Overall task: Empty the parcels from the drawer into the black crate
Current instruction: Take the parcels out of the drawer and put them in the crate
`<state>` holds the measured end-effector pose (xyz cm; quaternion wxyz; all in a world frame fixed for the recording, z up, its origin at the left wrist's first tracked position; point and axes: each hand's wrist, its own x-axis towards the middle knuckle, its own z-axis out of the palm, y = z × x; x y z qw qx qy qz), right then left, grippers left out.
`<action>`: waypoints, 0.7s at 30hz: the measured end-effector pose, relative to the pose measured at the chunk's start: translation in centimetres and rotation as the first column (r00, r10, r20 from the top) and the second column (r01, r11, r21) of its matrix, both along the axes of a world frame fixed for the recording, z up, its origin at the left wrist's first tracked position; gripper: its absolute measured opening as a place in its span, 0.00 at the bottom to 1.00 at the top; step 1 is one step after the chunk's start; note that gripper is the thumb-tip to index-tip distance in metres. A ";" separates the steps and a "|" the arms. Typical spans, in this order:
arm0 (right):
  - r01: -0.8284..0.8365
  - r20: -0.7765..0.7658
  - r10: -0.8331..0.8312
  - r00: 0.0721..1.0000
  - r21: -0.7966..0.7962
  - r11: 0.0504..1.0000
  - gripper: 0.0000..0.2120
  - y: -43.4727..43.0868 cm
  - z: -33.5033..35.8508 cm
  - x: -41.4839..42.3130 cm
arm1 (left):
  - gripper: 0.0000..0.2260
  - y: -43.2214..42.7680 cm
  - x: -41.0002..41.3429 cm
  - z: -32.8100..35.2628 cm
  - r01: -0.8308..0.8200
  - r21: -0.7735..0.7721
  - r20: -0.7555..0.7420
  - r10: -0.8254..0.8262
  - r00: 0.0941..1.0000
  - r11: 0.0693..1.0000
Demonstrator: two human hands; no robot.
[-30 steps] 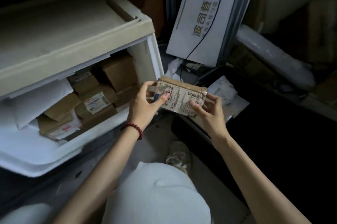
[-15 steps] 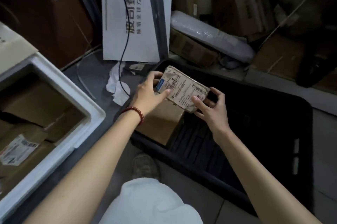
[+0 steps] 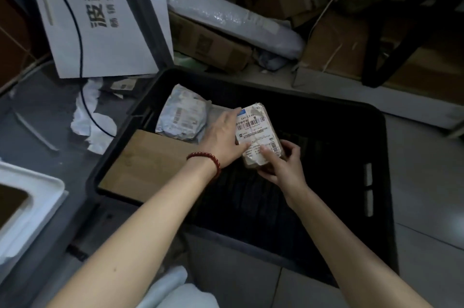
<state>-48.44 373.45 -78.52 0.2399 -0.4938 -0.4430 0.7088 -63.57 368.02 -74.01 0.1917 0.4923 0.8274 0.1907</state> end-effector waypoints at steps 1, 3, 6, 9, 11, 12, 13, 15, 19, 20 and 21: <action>0.017 0.011 -0.017 1.000 -0.017 1.000 0.26 0.1 -0.4 -0.2 | 0.33 0.1 0.7 -0.5 -0.005 -0.007 -0.019 0.005 1.000 1.000; 0.050 0.053 -0.048 0.997 -0.044 0.998 0.24 0.3 -1.2 -0.4 | 0.30 0.0 2.1 -1.5 0.033 -0.066 -0.088 -0.038 0.995 0.997; 0.098 0.133 -0.087 0.987 -0.077 0.992 0.21 0.8 -2.8 -0.2 | 0.26 -0.4 3.9 -3.1 0.124 -0.176 -0.108 -0.145 0.984 0.976; 0.164 0.169 -0.138 0.976 -0.154 0.974 0.21 1.2 -4.3 0.3 | 0.25 -1.1 5.0 -4.4 0.134 -0.278 -0.053 -0.154 0.987 0.951; 0.153 0.226 -0.120 0.967 -0.138 0.978 0.18 1.4 -5.5 0.4 | 0.23 -1.3 5.1 -4.8 0.127 -0.314 -0.036 -0.145 0.989 0.941; 0.127 0.263 -0.092 0.960 -0.118 0.985 0.16 1.4 -5.9 0.3 | 0.22 -1.3 4.9 -4.9 0.118 -0.317 -0.038 -0.137 0.990 0.941; 0.093 0.301 -0.059 0.952 -0.098 0.991 0.15 1.4 -6.4 0.0 | 0.21 -1.3 4.8 -4.9 0.105 -0.315 -0.040 -0.124 0.991 0.943; 0.038 0.359 -0.011 0.933 -0.069 0.997 0.16 1.1 -7.1 -0.9 | 0.20 -1.4 4.5 -4.7 0.064 -0.312 -0.036 -0.079 0.996 0.948; 0.017 0.436 -0.016 0.900 0.001 1.000 0.20 0.9 -8.3 -2.9 | 0.19 -1.9 4.5 -4.5 -0.030 -0.309 -0.041 0.019 0.999 0.951; 0.023 0.437 -0.037 0.899 0.038 0.999 0.20 1.1 -8.5 -3.0 | 0.20 -2.1 4.6 -4.5 -0.039 -0.301 -0.045 0.026 0.999 0.953; 0.016 0.416 -0.042 0.909 0.067 0.998 0.21 1.4 -8.7 -3.0 | 0.20 -2.1 4.7 -4.6 -0.036 -0.293 -0.057 0.021 0.998 0.955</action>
